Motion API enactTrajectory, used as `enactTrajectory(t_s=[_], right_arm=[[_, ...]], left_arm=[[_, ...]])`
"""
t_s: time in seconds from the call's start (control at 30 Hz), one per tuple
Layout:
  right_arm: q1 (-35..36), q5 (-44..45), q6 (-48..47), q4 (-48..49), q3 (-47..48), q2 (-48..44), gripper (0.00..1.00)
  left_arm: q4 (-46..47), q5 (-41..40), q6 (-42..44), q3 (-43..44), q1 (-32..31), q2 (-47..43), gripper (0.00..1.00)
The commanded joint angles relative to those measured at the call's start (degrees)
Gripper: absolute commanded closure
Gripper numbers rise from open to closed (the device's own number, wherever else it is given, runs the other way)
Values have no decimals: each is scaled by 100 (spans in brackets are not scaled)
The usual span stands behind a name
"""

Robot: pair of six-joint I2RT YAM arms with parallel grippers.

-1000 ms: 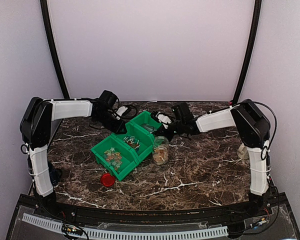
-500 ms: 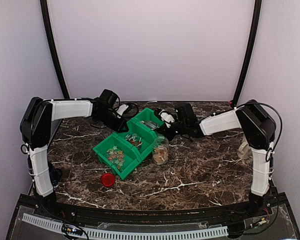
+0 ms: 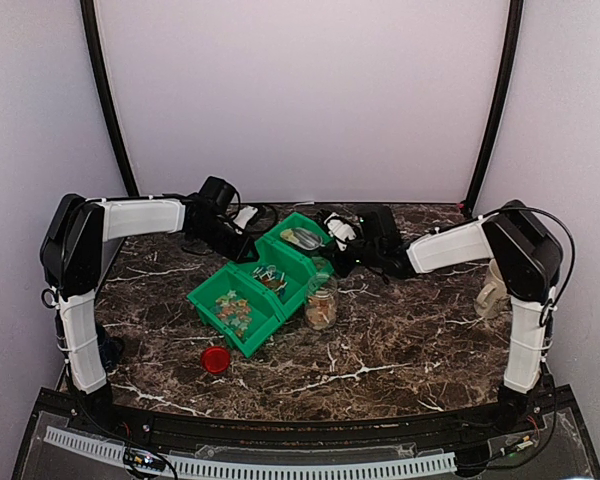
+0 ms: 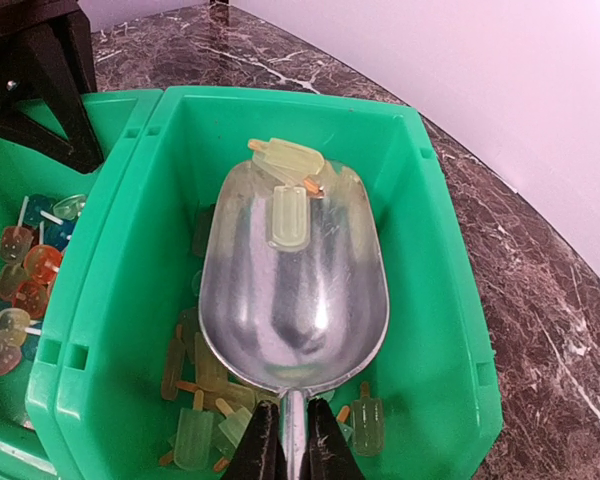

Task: Pack the candies
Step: Scoop the fake candies from the storage box.

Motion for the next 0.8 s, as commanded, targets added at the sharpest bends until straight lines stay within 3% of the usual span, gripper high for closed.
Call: enactTrajectory(t_s=[0.0, 0.47, 0.77], right_arm=[[8, 187, 51, 613, -109, -281, 100], [-79, 357, 165, 1641, -932, -900, 100], [-81, 499, -6, 708, -800, -1401, 100]], left_arm=[[205, 425, -166, 281, -20, -446, 100], [165, 338, -253, 319, 15, -394, 100], [66, 172, -323, 365, 71, -385, 100]])
